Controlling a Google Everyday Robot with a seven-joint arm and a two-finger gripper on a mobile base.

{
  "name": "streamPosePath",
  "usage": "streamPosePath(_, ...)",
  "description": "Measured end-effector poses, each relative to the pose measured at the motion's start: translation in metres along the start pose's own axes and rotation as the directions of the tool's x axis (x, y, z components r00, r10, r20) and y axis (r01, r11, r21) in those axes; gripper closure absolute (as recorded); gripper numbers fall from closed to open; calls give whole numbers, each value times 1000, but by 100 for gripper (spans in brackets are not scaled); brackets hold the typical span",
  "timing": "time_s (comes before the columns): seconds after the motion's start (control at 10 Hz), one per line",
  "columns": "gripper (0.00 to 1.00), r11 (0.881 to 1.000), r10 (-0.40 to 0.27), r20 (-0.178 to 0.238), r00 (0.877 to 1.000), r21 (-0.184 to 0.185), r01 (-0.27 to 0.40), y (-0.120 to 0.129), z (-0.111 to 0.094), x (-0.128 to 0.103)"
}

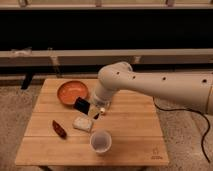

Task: Place the eraser in the ceramic cup

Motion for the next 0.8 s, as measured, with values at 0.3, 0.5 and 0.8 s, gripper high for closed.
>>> streamPosePath(0.3,100,1000,17,3,1000,0,-17,7,-3,9)
streamPosePath(0.5,100,999,33,17,999,3,-33,24,-17,29)
streamPosePath(0.8,100,998,58,59,997,-3,-57,72,-35,55)
